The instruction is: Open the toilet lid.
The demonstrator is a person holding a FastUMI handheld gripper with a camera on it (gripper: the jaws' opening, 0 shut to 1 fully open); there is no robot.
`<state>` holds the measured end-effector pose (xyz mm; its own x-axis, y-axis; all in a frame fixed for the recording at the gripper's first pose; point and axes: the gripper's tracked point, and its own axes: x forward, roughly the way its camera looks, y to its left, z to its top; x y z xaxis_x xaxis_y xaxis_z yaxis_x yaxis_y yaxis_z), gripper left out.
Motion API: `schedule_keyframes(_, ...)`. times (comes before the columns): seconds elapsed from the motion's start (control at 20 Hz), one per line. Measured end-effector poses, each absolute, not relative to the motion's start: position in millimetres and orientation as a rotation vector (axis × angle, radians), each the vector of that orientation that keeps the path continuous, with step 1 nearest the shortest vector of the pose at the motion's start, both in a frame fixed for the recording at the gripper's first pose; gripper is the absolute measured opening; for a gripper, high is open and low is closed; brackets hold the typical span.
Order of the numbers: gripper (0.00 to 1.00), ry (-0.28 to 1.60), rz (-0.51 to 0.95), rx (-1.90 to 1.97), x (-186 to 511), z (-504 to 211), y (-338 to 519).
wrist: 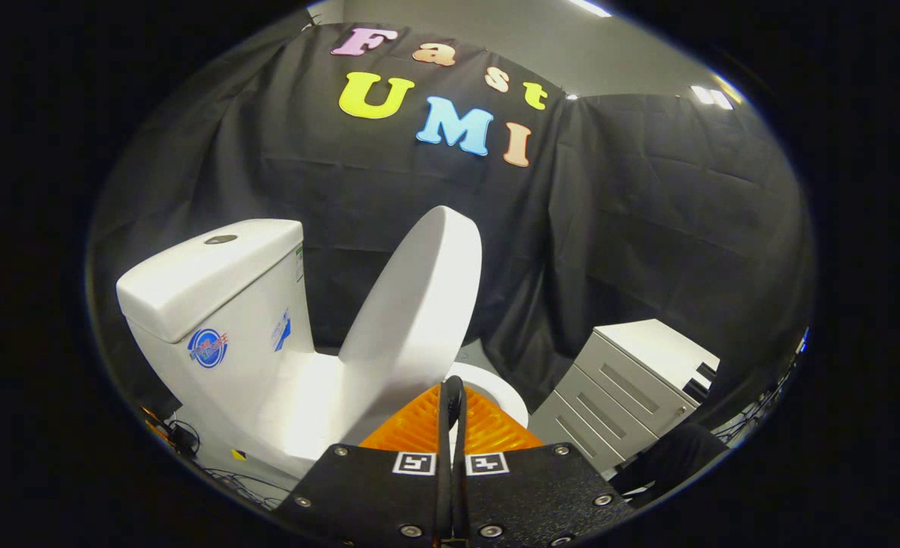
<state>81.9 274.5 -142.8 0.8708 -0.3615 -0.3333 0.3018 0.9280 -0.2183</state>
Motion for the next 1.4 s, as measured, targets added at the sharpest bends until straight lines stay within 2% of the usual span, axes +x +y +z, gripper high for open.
schedule_keyframes(0.5, 0.0, 0.343, -0.238, -0.268, 86, -126, 321)
schedule_keyframes(1.2, 0.0, 0.297, 0.022, -0.365, 95, -115, 412)
schedule_keyframes(1.4, 0.0, 0.287, 0.053, -0.442, 98, -118, 431)
